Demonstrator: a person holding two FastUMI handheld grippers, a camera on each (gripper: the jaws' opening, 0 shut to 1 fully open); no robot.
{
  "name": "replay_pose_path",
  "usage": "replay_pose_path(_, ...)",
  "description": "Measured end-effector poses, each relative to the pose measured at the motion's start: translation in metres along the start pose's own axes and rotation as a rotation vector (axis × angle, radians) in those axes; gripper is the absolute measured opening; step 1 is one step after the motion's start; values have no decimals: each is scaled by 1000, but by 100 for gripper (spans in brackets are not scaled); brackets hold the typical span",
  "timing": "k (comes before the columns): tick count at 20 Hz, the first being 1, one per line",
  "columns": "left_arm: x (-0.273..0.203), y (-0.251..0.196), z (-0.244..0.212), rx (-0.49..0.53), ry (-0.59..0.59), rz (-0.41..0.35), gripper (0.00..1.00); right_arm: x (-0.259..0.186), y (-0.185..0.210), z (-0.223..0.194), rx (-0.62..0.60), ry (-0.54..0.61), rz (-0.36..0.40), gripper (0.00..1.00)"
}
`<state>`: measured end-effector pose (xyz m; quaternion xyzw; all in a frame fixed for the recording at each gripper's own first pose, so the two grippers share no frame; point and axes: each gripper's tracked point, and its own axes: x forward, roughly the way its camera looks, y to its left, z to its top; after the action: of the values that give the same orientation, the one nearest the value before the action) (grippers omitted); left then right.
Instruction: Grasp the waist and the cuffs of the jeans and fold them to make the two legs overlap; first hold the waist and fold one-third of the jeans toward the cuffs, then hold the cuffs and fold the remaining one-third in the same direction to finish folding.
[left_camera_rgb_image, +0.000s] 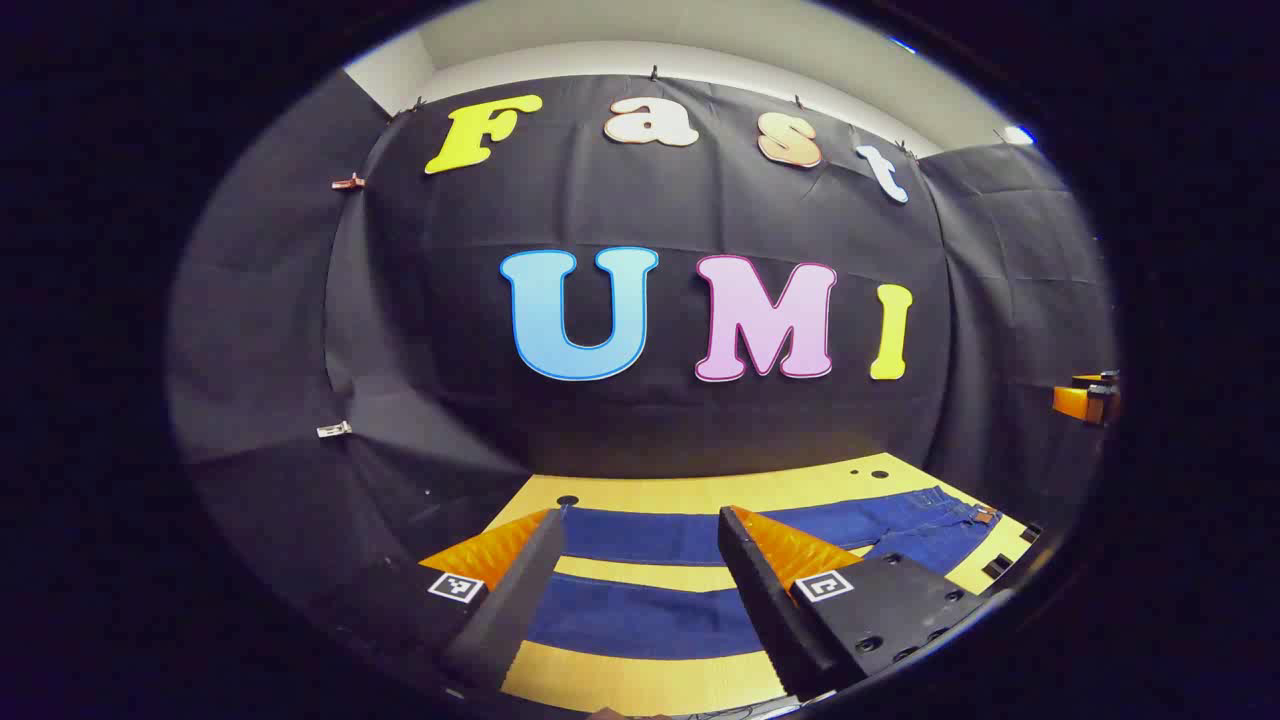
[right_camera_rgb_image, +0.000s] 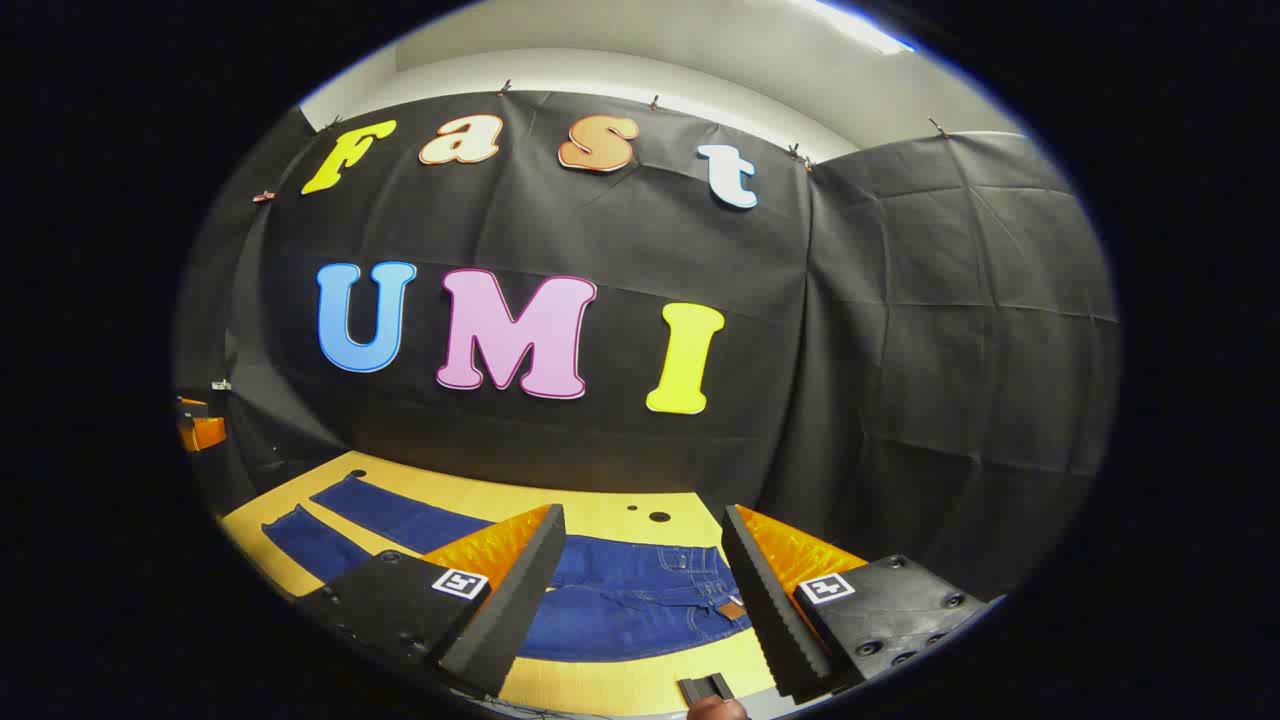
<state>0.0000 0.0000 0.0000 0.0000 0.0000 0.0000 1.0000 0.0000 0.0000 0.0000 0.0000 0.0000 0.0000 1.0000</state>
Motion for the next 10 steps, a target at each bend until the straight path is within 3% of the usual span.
replay_pose_path(10,16,-7,-3,-29,-2,-52,97,10,-17,-1,-26,22,-31,94)
